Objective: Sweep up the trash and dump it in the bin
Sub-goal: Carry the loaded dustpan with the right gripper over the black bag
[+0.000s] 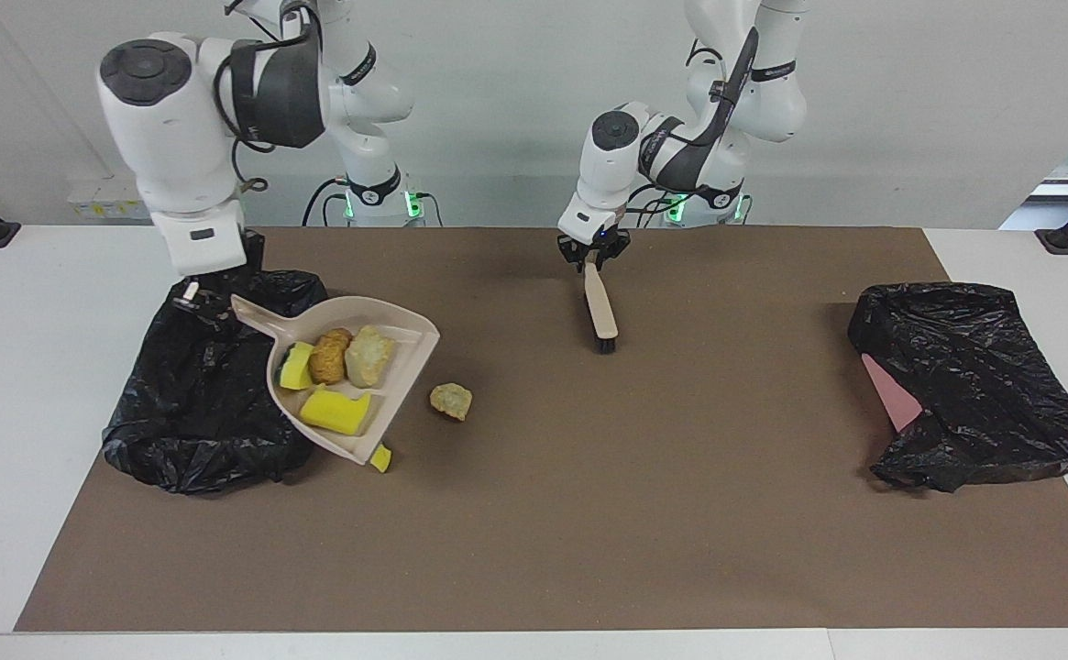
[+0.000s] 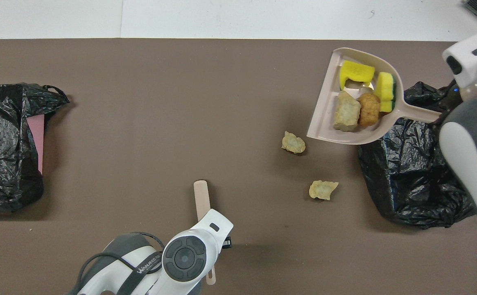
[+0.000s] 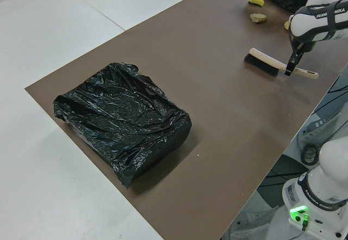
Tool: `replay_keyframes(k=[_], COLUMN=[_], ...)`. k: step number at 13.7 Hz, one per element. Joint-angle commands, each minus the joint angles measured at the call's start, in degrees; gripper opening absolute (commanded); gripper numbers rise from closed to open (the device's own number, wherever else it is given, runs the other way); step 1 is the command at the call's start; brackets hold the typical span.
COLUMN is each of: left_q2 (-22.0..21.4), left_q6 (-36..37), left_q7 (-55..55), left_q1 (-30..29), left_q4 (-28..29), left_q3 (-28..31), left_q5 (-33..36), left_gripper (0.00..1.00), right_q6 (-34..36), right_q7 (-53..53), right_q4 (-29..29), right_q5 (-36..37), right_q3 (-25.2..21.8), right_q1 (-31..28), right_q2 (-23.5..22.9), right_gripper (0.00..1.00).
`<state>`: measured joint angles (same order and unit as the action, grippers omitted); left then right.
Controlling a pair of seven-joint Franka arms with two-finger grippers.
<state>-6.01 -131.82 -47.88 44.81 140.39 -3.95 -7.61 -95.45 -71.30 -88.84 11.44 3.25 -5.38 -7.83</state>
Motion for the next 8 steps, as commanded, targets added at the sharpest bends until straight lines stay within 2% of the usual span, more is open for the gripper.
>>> replay_keyframes(k=[1, 3, 4, 8], left_q2=[-1.2, -1.2, -1.0, -0.1], left_q6=[3.6, 5.6, 5.6, 8.2], left_q7=[0.2, 0.4, 0.5, 4.5], left_q1=[0.3, -2.5, -5.8, -11.5], left_q4=[-2.1, -4.2, -5.2, -11.2], left_q3=[0.9, 1.2, 1.1, 1.2], left_q5=[-0.7, -0.7, -0.6, 0.1], left_gripper=[1.0, 1.0, 1.0, 1.0], right_q6=[-1.6, -3.9, -5.4, -12.2], right_q7=[-7.8, -10.8, -11.4, -12.8], right_q4=[-4.7, -8.4, -10.3, -18.3], right_q5=[-1.0, 0.6, 3.8, 17.9], right_q3=[0.7, 0.5, 0.5, 0.5], right_q1=[-6.6, -9.6, -10.5, -10.5], right_q2=[2.7, 4.8, 5.9, 9.8], right_gripper=[0.0, 0.0, 0.0, 0.0])
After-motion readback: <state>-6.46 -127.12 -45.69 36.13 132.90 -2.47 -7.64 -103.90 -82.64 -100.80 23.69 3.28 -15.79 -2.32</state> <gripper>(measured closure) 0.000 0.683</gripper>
